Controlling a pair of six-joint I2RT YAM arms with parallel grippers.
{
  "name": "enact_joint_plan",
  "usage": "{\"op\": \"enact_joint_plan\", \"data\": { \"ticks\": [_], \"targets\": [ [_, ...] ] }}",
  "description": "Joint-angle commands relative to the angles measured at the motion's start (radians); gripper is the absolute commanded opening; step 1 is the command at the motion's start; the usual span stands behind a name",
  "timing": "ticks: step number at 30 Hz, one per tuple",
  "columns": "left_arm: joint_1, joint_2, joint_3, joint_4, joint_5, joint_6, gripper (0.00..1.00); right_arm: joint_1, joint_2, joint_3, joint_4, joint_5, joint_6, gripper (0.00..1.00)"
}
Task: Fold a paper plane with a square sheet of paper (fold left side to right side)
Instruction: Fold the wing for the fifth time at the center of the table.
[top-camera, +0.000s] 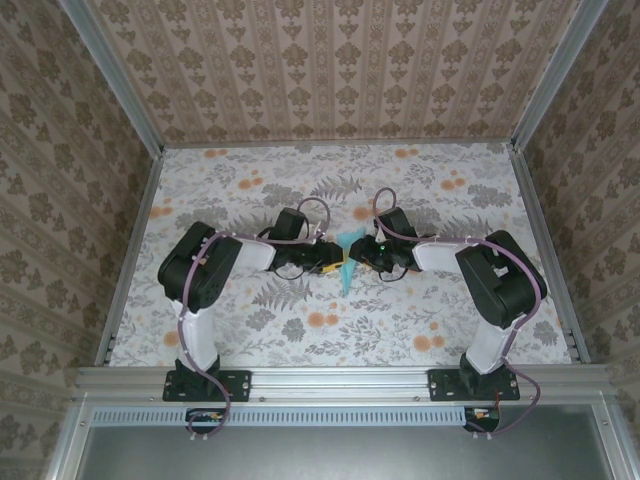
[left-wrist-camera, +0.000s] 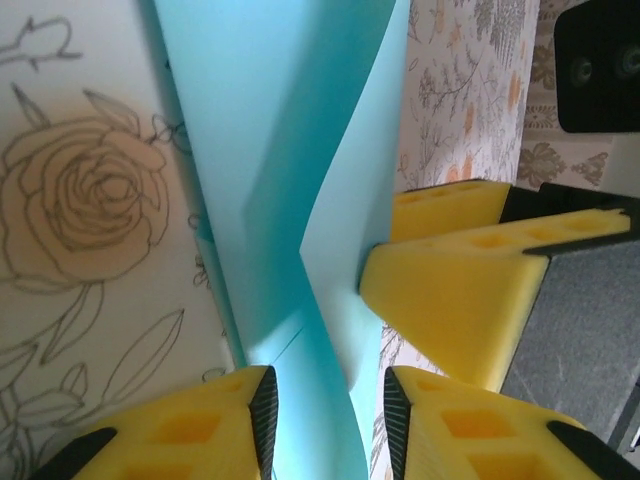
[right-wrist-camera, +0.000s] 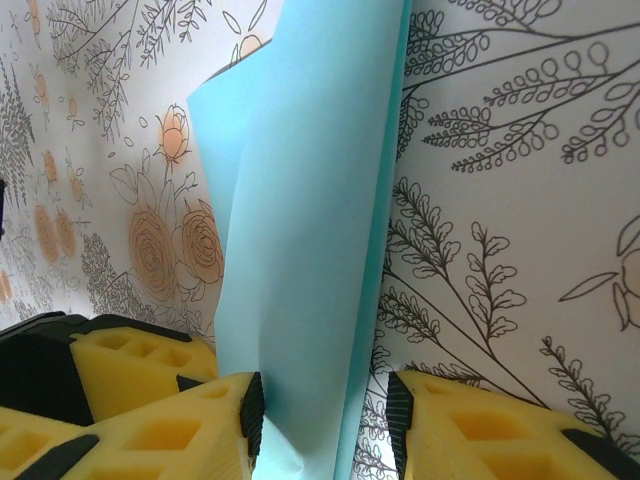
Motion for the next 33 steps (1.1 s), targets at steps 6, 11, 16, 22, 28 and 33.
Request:
{"op": "enact_joint_plan", "data": {
  "ticks": [6, 11, 16, 22, 28, 33],
  "targets": [
    [-0.007, 0.042, 0.038, 0.037, 0.02, -0.026, 0.29, 0.016, 0.052, -0.014, -0.035, 0.02, 0.009, 0.41],
    [-0.009, 0.063, 0.047, 0.046, 0.019, -0.029, 0.25, 0.016, 0.05, -0.016, -0.033, 0.02, 0.01, 0.41],
    [-0.001, 0.069, 0.047, 0.054, 0.011, -0.023, 0.16, 0.016, 0.048, -0.016, -0.032, 0.018, 0.009, 0.41],
    [0.007, 0.056, 0.045, 0.051, 0.006, 0.008, 0.03, 0.011, 0.015, -0.005, -0.031, 0.016, -0.004, 0.42],
    [0.015, 0.043, 0.021, 0.055, -0.006, 0.022, 0.0, -0.014, -0.062, 0.004, -0.048, 0.029, -0.028, 0.45],
    [0.025, 0.019, 0.009, 0.053, -0.019, 0.038, 0.0, -0.025, -0.083, 0.015, -0.058, 0.027, -0.039, 0.5]
  ]
}}
